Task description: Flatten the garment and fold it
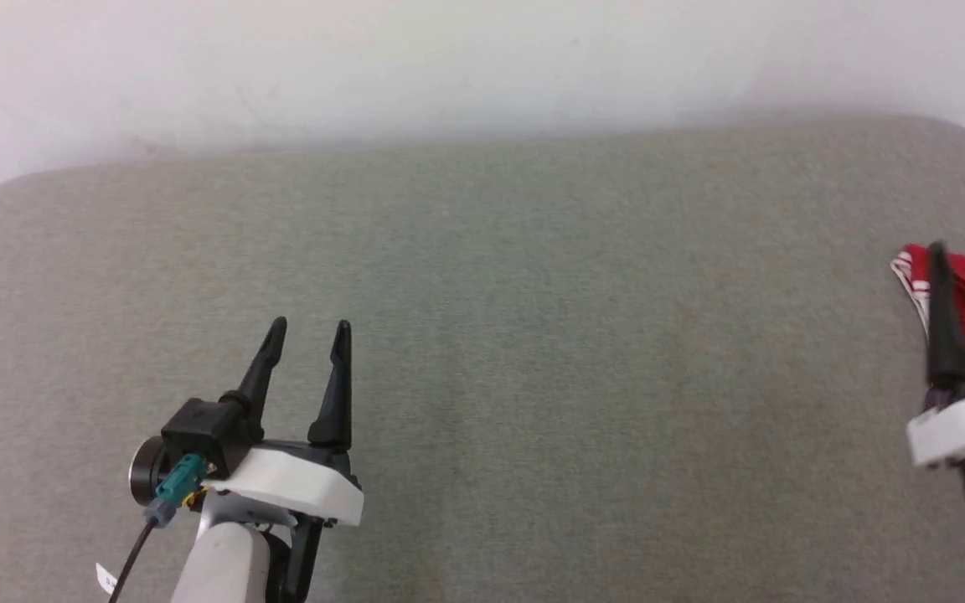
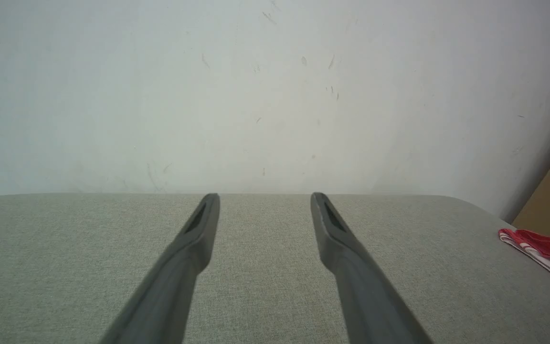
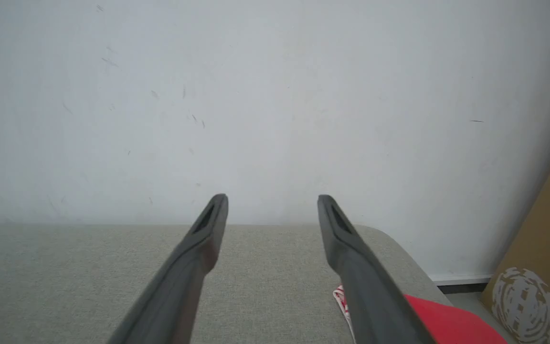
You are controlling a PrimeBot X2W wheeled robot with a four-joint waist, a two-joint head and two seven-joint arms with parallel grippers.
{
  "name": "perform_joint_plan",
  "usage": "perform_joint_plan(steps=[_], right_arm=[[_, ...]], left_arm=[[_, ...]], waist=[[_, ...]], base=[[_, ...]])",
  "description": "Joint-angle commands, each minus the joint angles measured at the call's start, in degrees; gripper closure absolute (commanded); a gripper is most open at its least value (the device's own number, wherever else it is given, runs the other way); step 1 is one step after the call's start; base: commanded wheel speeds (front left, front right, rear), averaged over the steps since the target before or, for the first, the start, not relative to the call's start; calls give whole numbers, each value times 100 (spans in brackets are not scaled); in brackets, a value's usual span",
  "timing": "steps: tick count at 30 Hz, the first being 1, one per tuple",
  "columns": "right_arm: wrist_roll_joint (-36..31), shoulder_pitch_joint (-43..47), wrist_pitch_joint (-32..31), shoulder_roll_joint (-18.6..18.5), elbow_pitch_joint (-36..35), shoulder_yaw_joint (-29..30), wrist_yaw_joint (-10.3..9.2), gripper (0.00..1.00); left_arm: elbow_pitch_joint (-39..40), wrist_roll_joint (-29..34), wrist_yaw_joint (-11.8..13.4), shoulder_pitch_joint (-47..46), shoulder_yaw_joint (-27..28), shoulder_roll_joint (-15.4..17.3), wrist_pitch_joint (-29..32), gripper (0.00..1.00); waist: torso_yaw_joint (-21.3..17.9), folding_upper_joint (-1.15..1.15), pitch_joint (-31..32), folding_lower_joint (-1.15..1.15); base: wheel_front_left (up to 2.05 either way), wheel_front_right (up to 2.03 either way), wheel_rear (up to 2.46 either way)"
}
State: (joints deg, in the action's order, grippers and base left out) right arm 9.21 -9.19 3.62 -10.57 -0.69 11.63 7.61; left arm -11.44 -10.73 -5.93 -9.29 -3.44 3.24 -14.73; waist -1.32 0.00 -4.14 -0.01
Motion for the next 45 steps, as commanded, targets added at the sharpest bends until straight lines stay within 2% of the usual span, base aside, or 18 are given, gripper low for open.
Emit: perform_joint_plan(steps=[1,6,12,23,37,38,45], right_arm=[[36,125,31,87,-96,-47,-12,0],[-15,519,106,401,-358,-268,-12,0],[-111,893,204,657,-328,-443,-12,0],[-229,1153,418,761,-65,-685,-12,0],[-24,1246,448,769,51,-748,-12,0],[-55,1186,414,746,38,-753,0,100],[-59,1183,397,742,37,-769,0,100]], left_arm=[[-23,-42,36,49,-8,-19,-27,0],[-53,-87,60,92,-51,-27,-27,0],[-102,-130,74,124,-143,-32,-27,0],[-162,-211,198,278,-189,-35,-27,0],[-272,-268,271,333,-223,-35,-27,0],[-254,-247,245,247,-218,-22,1,100],[-251,-244,246,244,-216,-21,12,100]], waist=[[207,0,190,1],[316,0,266,1],[438,0,312,1],[481,0,373,1],[493,0,417,1],[493,0,419,1],[491,0,419,1]], base=[[0,0,0],[0,0,0],[0,0,0],[0,0,0],[0,0,0],[0,0,0],[0,0,0]])
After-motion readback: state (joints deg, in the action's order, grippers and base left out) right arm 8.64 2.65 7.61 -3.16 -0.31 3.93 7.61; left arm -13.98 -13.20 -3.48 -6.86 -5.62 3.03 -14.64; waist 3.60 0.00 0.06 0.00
